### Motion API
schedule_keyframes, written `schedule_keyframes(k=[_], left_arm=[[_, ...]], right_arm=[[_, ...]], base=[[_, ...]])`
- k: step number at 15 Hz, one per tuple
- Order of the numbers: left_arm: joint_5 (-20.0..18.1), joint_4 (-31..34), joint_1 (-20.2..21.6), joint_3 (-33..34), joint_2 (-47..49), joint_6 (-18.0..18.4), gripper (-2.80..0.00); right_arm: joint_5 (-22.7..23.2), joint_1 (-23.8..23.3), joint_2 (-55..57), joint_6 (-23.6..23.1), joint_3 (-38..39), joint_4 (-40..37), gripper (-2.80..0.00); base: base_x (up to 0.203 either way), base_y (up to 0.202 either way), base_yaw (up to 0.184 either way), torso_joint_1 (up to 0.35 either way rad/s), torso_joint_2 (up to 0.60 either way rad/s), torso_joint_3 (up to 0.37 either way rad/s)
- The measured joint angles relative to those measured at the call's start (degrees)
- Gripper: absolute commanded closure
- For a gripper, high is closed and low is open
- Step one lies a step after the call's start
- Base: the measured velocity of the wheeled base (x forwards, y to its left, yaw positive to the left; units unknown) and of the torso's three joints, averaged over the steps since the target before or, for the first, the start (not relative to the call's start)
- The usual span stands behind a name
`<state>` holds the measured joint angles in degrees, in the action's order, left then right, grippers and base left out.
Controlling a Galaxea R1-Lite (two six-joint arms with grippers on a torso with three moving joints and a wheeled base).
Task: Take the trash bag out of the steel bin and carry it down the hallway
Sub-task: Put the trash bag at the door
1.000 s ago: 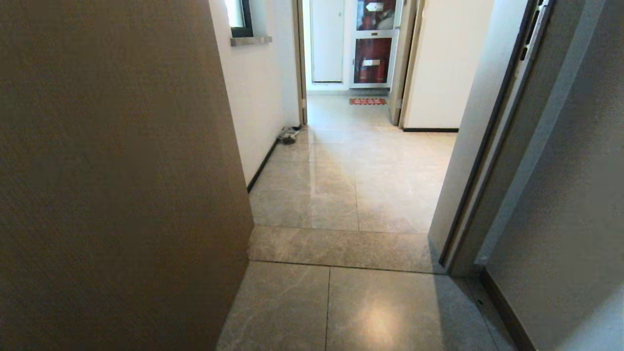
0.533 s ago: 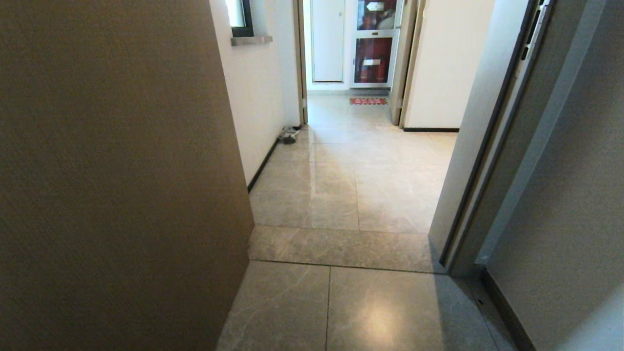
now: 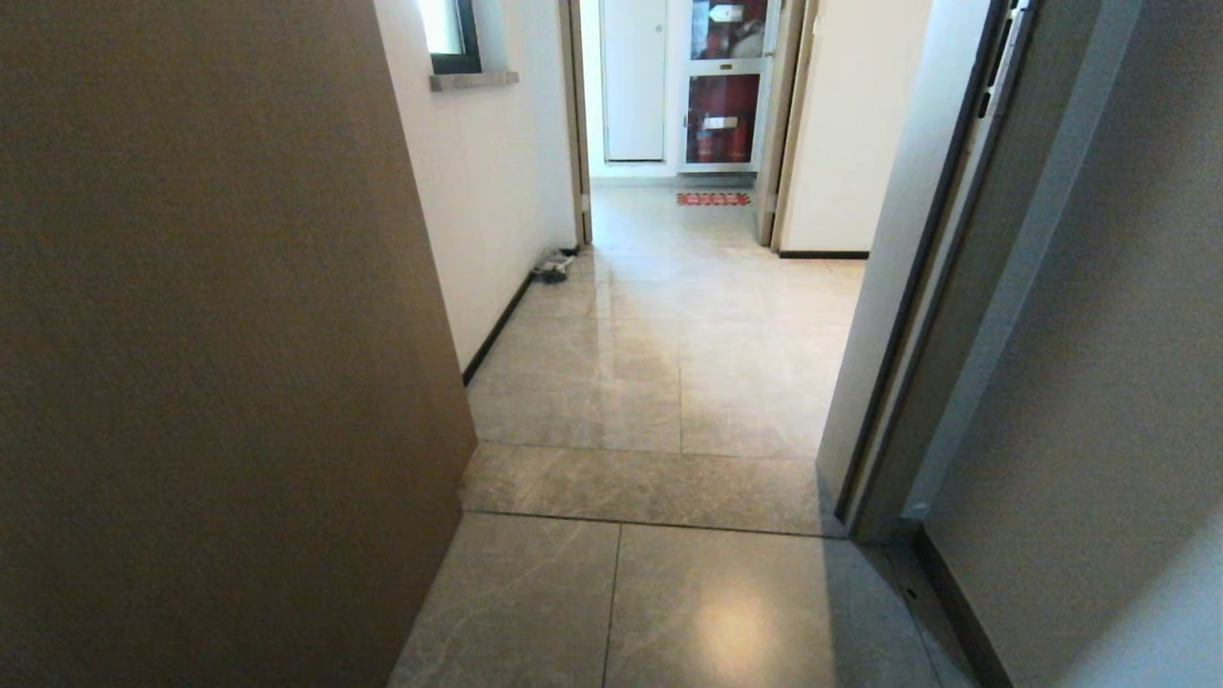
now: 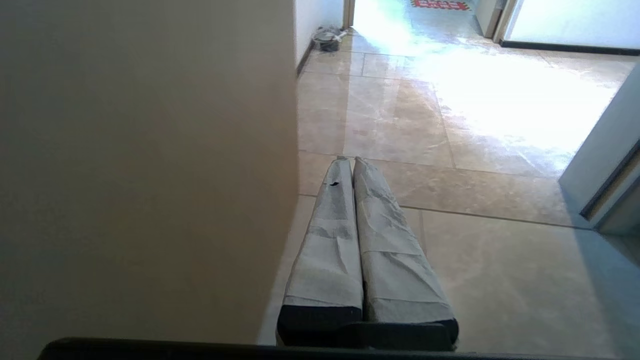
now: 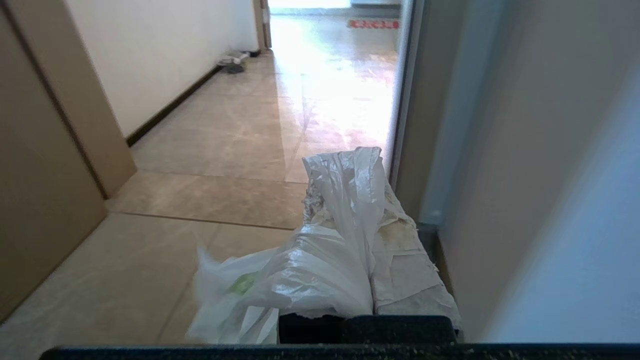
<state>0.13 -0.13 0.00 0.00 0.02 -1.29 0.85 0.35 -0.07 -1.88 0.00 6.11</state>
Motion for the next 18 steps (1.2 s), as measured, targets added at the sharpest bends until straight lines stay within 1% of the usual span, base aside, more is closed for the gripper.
schedule_keyframes(k=[11,13,18], left_arm=[[0.02,0.00,0.00,0.00,0.00,-0.09,0.00],[0.02,-0.07,0.00,0.00,0.00,-0.08,0.00],[0.02,-0.01,0.00,0.00,0.00,-0.11,0.00]], right_arm=[[0.00,0.00,0.00,-0.01,0.00,0.00,0.00],[0.00,0.00,0.00,0.04,0.00,0.00,0.00],[-0.01,0.02,0.00,0.02,0.00,0.00,0.00]], base=[[0.000,-0.007,0.000,0.000,0.00,0.000],[0.121,0.000,-0.002,0.000,0.00,0.007],[0.195,0.000,-0.001,-0.001,0.00,0.002]])
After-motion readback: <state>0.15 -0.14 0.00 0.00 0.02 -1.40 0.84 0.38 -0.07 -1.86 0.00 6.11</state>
